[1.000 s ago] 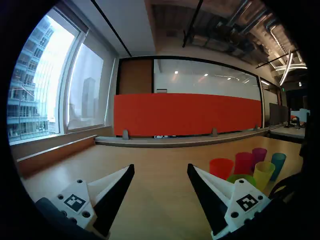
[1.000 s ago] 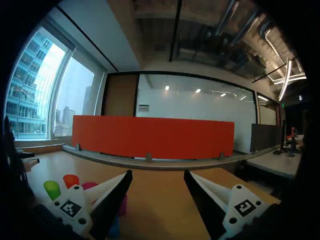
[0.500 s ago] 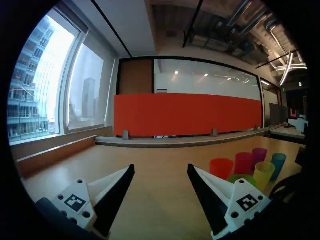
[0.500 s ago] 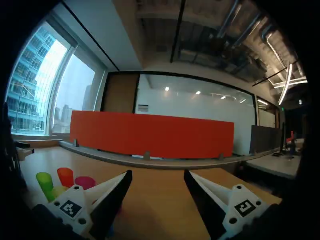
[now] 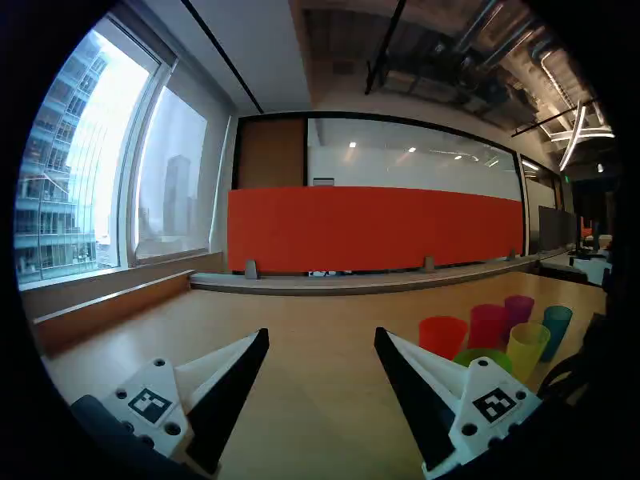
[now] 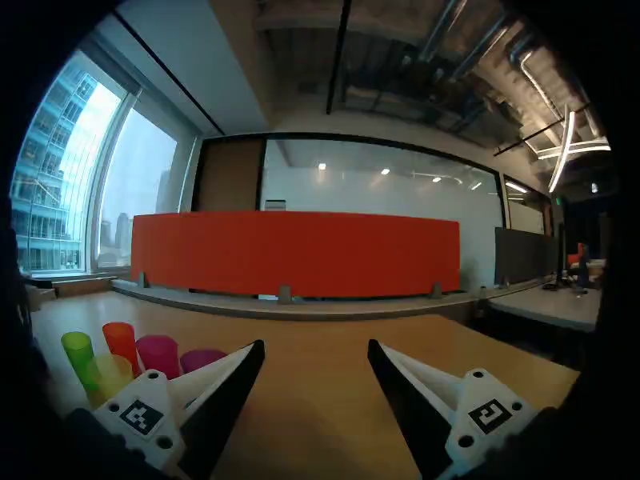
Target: Pour water
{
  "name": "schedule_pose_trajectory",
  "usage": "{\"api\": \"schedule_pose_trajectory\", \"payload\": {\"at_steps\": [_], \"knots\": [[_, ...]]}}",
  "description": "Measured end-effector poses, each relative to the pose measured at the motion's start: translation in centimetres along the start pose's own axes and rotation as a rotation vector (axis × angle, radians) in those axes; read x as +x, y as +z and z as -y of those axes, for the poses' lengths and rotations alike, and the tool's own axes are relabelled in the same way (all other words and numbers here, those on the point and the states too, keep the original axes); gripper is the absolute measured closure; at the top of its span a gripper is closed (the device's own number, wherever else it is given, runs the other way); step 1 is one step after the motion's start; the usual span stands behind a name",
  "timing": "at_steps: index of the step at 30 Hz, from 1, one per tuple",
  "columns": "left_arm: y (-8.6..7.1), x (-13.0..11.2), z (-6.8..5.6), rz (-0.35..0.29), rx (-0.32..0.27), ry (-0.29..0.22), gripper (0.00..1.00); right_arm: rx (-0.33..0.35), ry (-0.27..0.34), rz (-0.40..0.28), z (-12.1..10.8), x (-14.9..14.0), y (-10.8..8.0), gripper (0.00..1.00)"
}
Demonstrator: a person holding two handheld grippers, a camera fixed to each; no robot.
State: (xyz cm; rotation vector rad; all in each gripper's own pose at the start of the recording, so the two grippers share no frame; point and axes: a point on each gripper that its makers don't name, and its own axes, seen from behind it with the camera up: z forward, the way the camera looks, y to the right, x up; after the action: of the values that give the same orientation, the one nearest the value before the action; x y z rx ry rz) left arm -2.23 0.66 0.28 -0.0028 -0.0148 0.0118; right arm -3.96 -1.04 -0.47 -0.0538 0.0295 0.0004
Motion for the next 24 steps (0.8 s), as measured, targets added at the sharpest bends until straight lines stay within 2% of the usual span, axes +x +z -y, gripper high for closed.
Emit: {"api": "schedule_pose_trajectory", "payload": {"at_steps": [9,18,24], "knots": [[0.0,0.0,-0.1,0.0,0.0,0.0,0.02,0.002,-0.013,0.023,0.0,-1.2,0.1,0.0],[0.0,0.0,-0.1,0.0,0.0,0.0,0.02,0.001,0.025,0.042,-0.4,-1.8,0.3,0.0],[0.0,0.0,0.0,0.0,0.0,0.0,0.02,0.0,0.026,0.041,-0.7,-1.9,0.3,0.0]]}}
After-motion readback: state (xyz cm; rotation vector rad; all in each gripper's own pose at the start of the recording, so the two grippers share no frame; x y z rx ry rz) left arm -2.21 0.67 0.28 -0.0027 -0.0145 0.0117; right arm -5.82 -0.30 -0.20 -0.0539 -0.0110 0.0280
